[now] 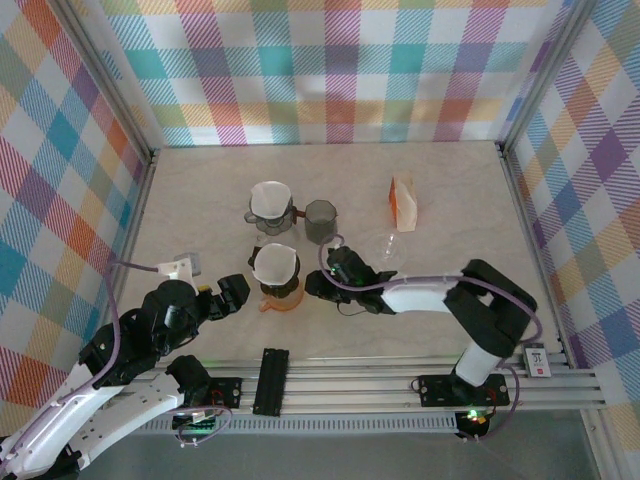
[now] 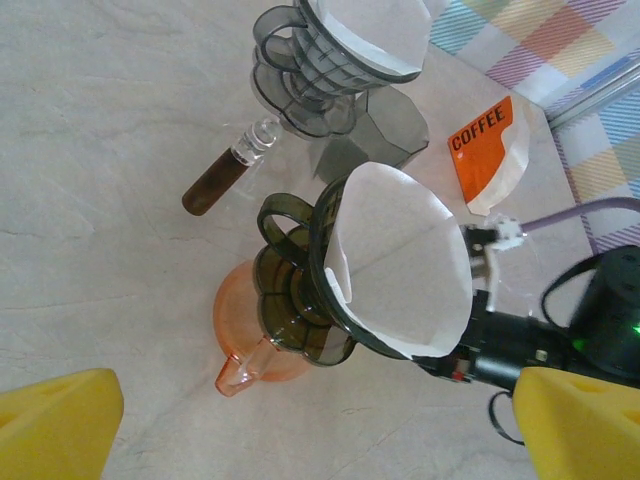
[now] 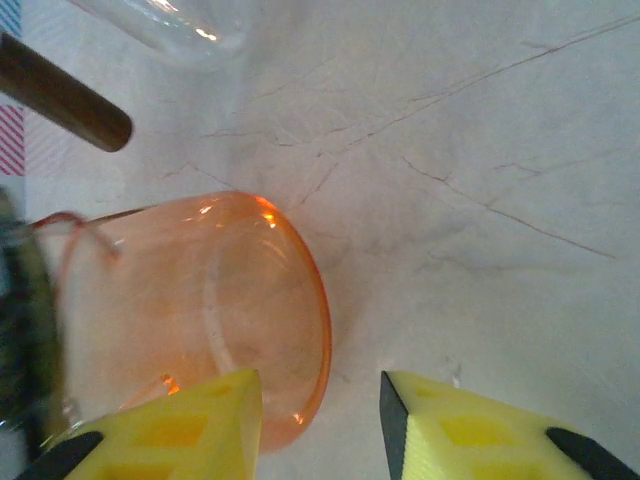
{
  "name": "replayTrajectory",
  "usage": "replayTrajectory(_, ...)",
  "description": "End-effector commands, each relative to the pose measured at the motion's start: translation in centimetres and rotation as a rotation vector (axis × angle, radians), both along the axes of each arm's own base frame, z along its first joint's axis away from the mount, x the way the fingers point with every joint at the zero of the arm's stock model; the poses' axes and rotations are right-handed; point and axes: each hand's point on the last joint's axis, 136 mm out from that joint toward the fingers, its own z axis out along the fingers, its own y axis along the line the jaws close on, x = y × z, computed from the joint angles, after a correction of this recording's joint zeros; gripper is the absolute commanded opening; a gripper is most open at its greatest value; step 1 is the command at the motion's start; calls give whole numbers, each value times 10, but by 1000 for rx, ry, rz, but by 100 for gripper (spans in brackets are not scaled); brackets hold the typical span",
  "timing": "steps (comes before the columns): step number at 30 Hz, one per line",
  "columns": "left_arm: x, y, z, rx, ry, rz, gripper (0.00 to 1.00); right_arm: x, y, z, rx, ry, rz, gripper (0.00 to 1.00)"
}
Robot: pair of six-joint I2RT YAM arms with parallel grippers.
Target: Place the coffee filter in the dripper
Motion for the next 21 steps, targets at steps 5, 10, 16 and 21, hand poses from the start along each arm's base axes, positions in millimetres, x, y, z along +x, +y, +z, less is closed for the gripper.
replayTrajectory(5,7,-4,11,5,-31,5,100,-6,-48,47,-121,-171,-24,63)
replayTrajectory(10,9,-7,8,-5,-28,-2,100,18,-73,85,-206,-253,-43,74)
replayTrajectory(16,7,-9,10,-14,-29,-12,100,81,-83,99,-292,-238,-48,77)
replayTrajectory(21,7,-15,9,-25,-26,-37,100,129,-68,97,-315,-222,-13,80)
